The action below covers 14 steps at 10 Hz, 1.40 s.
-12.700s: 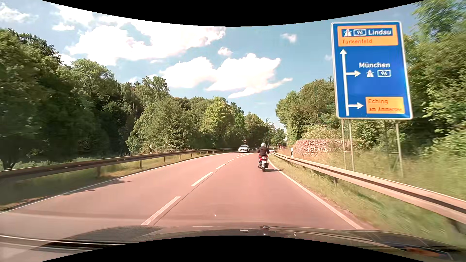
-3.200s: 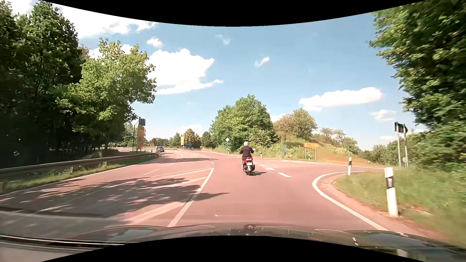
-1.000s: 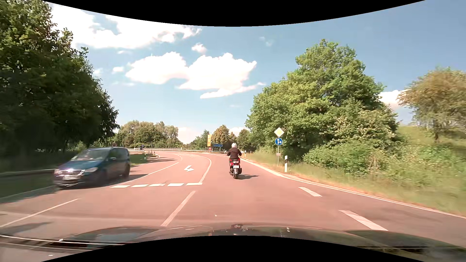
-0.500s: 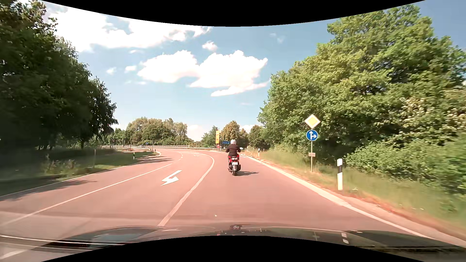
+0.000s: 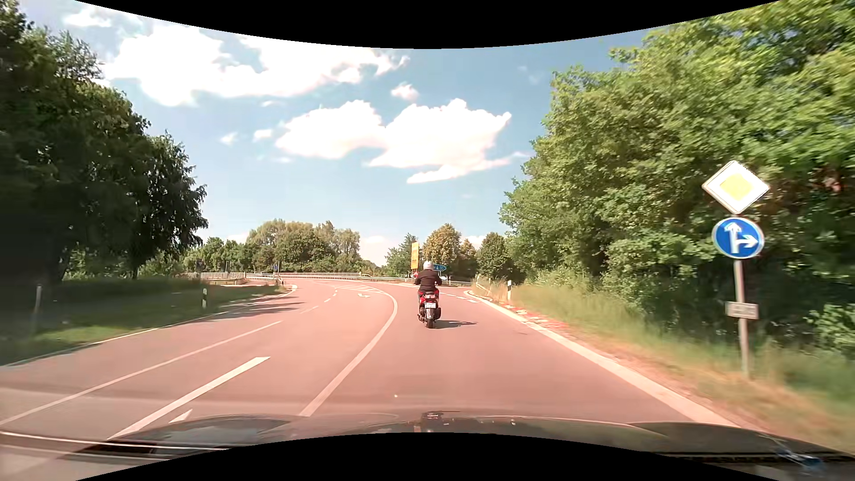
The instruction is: Follow the waypoints while adhering to traffic rules and regulations
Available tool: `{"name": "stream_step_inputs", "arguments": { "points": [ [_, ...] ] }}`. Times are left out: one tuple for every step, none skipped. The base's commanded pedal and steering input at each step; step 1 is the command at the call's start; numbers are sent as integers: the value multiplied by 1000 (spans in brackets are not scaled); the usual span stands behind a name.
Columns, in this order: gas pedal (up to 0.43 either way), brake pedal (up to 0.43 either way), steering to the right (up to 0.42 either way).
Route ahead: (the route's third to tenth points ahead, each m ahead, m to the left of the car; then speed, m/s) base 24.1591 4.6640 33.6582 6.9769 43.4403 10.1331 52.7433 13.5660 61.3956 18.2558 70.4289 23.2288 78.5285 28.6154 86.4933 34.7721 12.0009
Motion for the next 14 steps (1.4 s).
{"name": "stream_step_inputs", "arguments": {
  "points": [
    [177, 12, -35],
    [189, 12, -35],
    [197, 6, -34],
    [197, 12, -34],
    [197, 12, -34],
    [197, 6, -34],
    [197, 12, -34],
    [197, 12, -34],
    [197, 6, -34],
    [209, 12, -34],
    [220, 12, -34],
    [228, 12, -34],
    [228, 12, -34],
    [240, 12, -34]
  ]
}}
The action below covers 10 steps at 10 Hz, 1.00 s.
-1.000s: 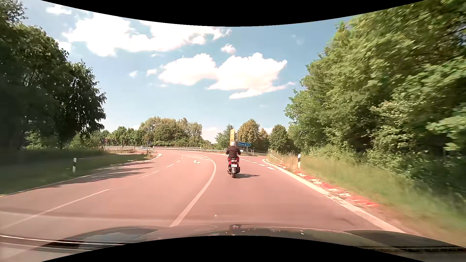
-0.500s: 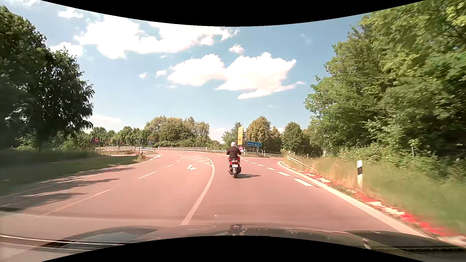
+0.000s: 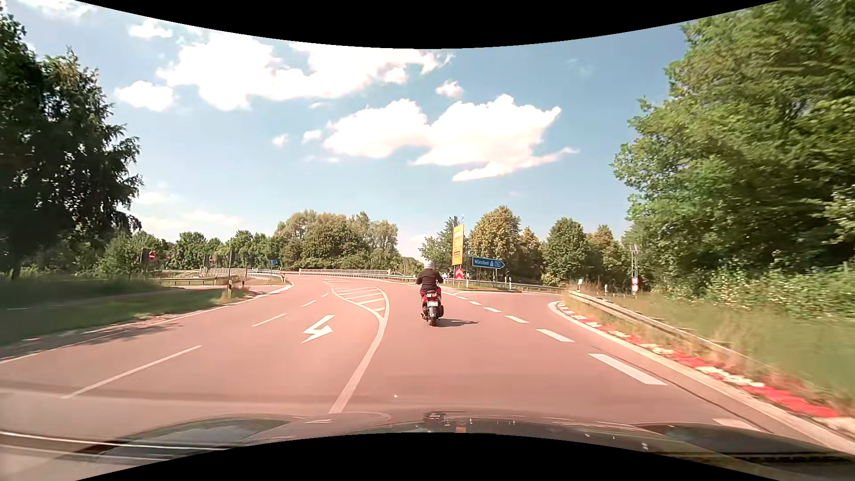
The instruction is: Follow the waypoints while adhering to traffic rules and regulations
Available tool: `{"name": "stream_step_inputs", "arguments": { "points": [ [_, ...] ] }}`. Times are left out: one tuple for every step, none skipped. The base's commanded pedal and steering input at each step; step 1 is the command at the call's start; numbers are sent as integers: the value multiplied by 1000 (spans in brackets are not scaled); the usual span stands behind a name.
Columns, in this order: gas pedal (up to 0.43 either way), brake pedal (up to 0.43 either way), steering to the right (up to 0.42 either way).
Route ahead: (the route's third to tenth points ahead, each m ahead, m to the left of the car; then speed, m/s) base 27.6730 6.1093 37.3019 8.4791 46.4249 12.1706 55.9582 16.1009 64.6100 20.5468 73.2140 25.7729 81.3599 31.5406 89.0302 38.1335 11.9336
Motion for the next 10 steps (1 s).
{"name": "stream_step_inputs", "arguments": {
  "points": [
    [240, 12, -35],
    [240, 12, -35],
    [240, 6, -36],
    [240, 12, -36],
    [240, 12, -36],
    [240, 12, -38],
    [240, 12, -39],
    [240, 12, -39],
    [240, 12, -39],
    [240, 6, -39]
  ]
}}
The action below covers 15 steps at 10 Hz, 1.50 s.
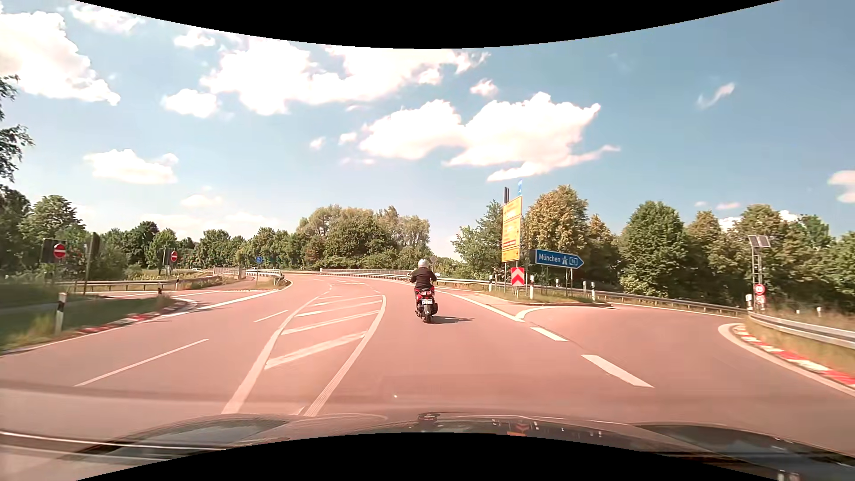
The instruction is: Follow the waypoints while adhering to traffic rules and regulations
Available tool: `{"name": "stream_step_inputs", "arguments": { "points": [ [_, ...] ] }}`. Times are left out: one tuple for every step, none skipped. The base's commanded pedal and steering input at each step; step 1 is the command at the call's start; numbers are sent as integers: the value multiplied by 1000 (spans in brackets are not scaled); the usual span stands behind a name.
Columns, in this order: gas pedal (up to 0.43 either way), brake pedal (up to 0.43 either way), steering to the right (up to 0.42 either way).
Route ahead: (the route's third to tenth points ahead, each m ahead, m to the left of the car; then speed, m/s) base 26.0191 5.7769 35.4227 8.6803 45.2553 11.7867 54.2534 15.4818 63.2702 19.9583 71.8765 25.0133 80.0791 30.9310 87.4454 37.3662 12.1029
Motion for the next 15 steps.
{"name": "stream_step_inputs", "arguments": {
  "points": [
    [240, 6, -39],
    [240, 12, -40],
    [248, 6, -41],
    [248, 12, -42],
    [248, 12, -42],
    [248, 6, -42],
    [248, 12, -42],
    [260, 12, -42],
    [260, 12, -43],
    [260, 12, -42],
    [260, 12, -43],
    [248, 12, -42],
    [248, 12, -42],
    [248, 12, -42],
    [248, 12, -43]
  ]
}}
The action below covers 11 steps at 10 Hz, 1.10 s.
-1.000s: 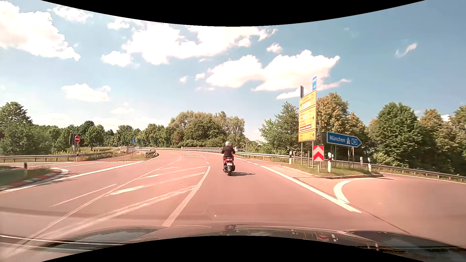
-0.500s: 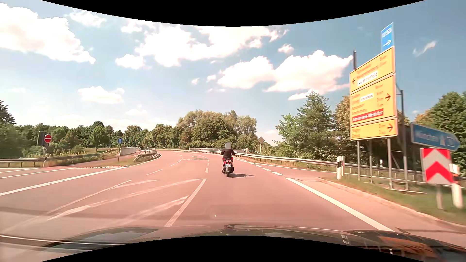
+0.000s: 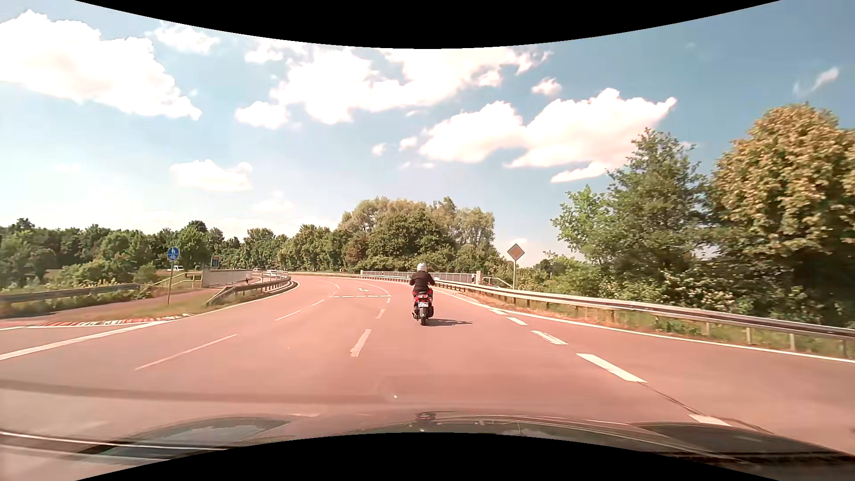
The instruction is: Follow the waypoints while adhering to traffic rules and regulations
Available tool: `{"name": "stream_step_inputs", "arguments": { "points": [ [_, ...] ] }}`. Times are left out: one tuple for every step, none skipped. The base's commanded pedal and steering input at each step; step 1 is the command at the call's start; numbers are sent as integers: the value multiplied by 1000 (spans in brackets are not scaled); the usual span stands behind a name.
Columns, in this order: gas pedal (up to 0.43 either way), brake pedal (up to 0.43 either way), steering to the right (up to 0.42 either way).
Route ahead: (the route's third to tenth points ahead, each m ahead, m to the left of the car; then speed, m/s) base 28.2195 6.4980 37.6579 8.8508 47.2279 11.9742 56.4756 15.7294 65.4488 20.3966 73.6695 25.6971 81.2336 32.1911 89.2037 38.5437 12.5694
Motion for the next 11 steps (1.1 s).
{"name": "stream_step_inputs", "arguments": {
  "points": [
    [248, 12, -42],
    [248, 12, -41],
    [248, 12, -39],
    [248, 12, -37],
    [248, 12, -36],
    [248, 12, -37],
    [248, 12, -37],
    [248, 12, -37],
    [248, 12, -36],
    [248, 12, -34],
    [240, 12, -34]
  ]
}}
